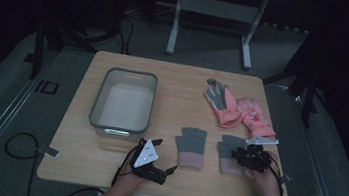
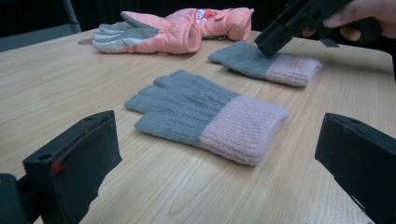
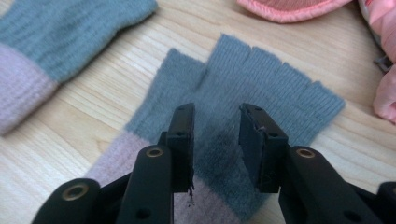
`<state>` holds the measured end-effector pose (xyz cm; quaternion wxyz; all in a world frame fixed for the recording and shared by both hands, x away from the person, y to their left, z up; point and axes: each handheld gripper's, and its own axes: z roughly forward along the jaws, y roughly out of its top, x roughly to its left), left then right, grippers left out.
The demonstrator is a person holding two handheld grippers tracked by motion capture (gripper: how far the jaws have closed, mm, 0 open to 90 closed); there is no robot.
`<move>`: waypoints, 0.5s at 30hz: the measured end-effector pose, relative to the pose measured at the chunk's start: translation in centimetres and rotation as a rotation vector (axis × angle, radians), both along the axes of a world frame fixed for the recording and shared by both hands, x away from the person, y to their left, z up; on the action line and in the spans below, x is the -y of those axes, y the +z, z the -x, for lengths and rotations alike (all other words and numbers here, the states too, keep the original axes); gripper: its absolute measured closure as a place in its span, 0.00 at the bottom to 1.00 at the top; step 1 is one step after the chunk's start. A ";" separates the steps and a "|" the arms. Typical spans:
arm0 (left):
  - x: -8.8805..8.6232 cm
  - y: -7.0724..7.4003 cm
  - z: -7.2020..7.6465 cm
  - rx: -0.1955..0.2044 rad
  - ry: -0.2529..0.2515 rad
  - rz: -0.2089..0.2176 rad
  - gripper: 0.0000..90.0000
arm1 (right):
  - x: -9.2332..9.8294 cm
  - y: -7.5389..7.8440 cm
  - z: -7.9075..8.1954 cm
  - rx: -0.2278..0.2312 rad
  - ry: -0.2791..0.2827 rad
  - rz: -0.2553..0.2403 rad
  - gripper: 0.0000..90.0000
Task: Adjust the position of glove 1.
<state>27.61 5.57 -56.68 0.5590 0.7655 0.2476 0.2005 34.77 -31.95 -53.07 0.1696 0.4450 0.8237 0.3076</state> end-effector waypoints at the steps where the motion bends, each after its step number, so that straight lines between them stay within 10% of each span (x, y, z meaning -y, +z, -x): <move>1: 0.0 0.0 0.0 -0.001 0.000 0.001 0.00 | 0.0 -0.3 0.0 -0.012 -0.002 0.004 0.73; 15: 0.0 0.0 0.0 -0.003 -0.001 -0.003 0.00 | -0.2 -1.2 0.3 0.004 -0.071 0.008 0.95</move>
